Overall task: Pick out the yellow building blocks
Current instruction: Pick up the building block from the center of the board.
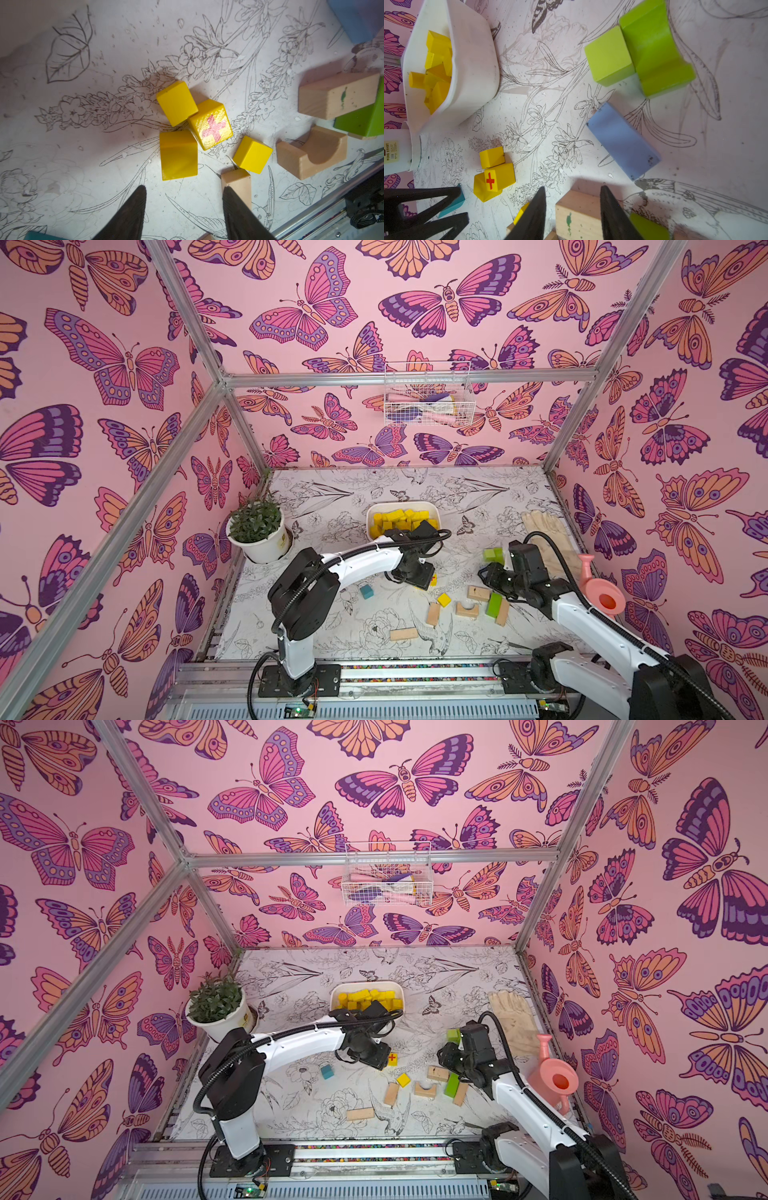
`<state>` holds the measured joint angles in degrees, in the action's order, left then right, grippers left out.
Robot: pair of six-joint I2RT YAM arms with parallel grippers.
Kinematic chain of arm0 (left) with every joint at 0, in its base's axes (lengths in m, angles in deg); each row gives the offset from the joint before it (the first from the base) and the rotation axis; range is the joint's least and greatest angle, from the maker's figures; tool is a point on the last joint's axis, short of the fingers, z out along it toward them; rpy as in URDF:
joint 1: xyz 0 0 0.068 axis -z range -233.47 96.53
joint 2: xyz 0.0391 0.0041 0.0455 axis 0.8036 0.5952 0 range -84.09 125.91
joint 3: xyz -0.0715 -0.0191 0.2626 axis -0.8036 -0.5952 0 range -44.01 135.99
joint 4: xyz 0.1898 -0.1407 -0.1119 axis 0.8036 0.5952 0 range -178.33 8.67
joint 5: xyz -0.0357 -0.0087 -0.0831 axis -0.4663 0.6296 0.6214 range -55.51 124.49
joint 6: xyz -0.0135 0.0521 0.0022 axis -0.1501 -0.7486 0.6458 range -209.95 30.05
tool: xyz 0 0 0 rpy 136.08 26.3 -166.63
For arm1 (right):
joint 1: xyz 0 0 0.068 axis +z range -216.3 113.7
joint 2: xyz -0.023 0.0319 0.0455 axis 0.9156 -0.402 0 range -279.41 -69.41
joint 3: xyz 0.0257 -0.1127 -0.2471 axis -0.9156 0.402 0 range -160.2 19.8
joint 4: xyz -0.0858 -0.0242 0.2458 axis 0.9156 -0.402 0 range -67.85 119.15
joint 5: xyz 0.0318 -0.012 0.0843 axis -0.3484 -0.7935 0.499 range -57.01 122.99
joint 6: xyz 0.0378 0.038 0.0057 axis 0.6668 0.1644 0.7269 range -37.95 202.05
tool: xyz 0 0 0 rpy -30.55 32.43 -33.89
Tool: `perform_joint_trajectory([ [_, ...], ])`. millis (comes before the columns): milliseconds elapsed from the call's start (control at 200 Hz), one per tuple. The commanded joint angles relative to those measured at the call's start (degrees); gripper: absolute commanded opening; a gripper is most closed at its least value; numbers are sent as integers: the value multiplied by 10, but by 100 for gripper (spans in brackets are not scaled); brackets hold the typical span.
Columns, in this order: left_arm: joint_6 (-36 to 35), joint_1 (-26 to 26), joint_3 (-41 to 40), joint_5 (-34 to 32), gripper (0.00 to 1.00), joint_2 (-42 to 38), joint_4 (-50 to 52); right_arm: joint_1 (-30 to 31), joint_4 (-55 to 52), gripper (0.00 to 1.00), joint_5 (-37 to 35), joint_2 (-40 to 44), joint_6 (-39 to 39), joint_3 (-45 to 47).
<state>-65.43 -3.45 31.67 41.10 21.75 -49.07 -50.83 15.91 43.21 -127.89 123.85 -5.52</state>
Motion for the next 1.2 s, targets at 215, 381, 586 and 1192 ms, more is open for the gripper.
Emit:
perform_joint_trajectory([
  [215,7,7,2,-16,58,37,6,-6,-2,44,4,8,0,-1],
  [381,6,9,13,-17,58,54,6,-7,-1,44,7,7,0,-1],
  [586,0,10,26,-18,58,73,6,-8,0,44,8,7,0,0],
  [1192,-8,9,19,-35,33,51,13,-13,1,44,12,11,1,4],
])
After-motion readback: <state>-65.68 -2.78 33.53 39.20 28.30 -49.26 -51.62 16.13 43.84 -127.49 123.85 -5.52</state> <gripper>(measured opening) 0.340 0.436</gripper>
